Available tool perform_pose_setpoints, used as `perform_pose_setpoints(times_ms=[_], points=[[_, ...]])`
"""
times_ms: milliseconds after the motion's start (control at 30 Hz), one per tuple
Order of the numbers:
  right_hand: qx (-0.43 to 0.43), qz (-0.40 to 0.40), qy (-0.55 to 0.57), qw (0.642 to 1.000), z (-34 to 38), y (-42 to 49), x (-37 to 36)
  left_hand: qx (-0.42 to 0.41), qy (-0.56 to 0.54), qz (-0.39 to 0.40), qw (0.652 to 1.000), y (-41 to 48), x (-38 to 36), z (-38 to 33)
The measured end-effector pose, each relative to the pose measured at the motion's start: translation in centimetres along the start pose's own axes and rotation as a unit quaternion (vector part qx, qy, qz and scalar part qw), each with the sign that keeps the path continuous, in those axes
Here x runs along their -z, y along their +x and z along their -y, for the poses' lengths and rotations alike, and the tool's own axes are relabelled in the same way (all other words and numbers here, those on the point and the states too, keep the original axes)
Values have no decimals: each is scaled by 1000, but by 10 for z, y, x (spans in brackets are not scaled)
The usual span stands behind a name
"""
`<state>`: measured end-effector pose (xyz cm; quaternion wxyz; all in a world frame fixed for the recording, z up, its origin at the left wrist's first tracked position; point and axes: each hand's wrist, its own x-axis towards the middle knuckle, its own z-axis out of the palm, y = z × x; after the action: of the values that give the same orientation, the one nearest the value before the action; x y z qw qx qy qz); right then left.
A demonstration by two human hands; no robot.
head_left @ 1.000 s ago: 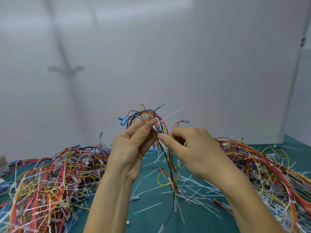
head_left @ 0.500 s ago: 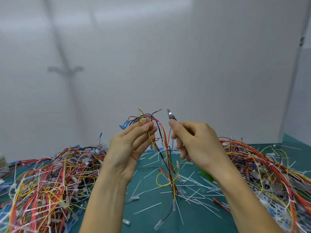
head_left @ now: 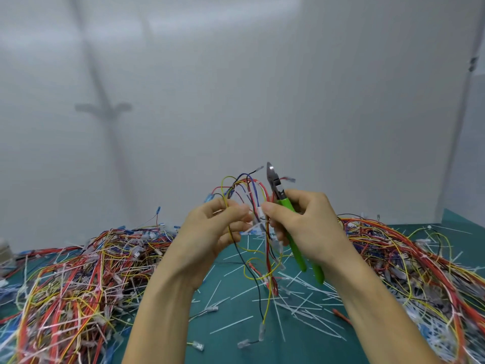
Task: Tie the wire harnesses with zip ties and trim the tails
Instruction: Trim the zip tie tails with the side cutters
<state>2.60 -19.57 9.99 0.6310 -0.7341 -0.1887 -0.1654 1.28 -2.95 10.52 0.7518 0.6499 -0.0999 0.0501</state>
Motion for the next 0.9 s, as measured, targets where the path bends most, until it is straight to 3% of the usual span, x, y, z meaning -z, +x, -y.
perform_pose_setpoints(times_ms=[133, 333, 500, 700, 900], points=[[1, -10, 53, 999, 3, -3, -1, -13, 69, 41, 997, -2, -6, 4], [13, -22, 80, 996, 9, -4, -4, -22, 27, 30, 999, 1, -7, 8], [21, -9, 75, 997, 10, -4, -3, 16, -79, 75, 994, 0, -9, 4], [18, 6, 67, 998, 10, -5, -1, 19, -108, 1, 994, 4, -10, 5], [4, 8, 73, 997, 11, -4, 3, 4, 6, -89, 996, 7, 0, 9]])
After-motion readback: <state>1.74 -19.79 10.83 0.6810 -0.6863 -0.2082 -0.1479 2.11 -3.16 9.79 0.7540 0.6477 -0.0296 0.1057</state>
